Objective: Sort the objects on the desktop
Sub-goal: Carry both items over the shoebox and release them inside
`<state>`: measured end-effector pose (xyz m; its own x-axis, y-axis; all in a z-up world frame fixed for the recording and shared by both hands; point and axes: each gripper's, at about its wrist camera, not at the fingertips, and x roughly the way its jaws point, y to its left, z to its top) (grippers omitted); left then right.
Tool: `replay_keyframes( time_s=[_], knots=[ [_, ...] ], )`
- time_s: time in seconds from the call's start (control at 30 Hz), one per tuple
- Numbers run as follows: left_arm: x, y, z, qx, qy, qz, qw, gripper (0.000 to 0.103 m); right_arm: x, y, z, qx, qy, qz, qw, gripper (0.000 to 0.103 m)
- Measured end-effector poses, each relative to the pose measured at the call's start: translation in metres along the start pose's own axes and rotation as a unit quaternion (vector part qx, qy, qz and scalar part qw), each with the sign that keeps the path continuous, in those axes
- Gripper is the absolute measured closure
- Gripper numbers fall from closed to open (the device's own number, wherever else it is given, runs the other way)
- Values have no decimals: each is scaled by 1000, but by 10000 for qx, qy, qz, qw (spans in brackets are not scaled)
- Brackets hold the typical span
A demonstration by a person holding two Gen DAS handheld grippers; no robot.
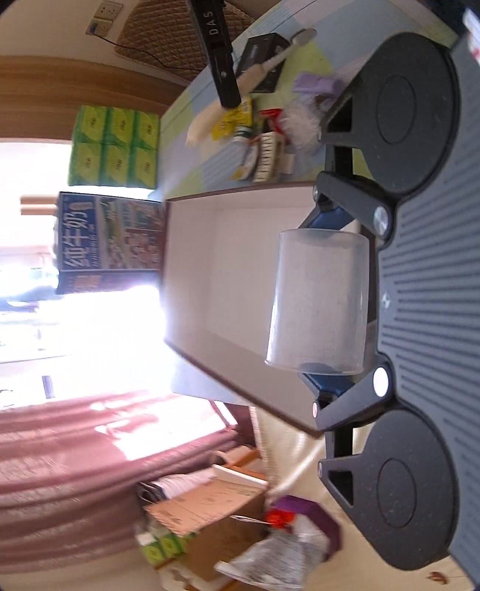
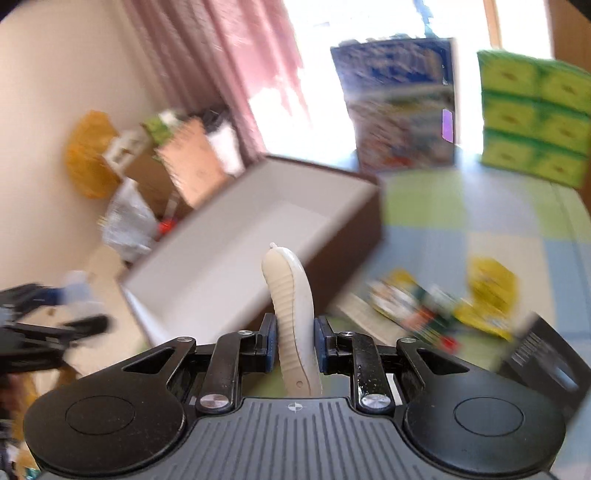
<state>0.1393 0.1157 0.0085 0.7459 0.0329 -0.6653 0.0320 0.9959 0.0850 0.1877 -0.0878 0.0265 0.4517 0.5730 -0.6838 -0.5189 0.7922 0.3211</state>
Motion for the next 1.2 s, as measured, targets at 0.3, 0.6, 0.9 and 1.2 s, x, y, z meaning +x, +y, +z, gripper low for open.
replay_keyframes(
  time_s=[0.3,0.6,0.9,1.2],
  knots=[
    [42,27,37,192,-162,-164,9996,33,56,73,61,-106,-375,362,9986,85],
    [93,45,38,451,141,-321,9984,33,130,74,87,553,-286,16,9981,85],
    [147,41,14,913,802,-702,9901,33,197,45,61,817,583,-392,9942,85],
    [181,44,-5,1137,1464,-740,9799,33,220,42,31,335,1233,-625,9898,85]
  ],
)
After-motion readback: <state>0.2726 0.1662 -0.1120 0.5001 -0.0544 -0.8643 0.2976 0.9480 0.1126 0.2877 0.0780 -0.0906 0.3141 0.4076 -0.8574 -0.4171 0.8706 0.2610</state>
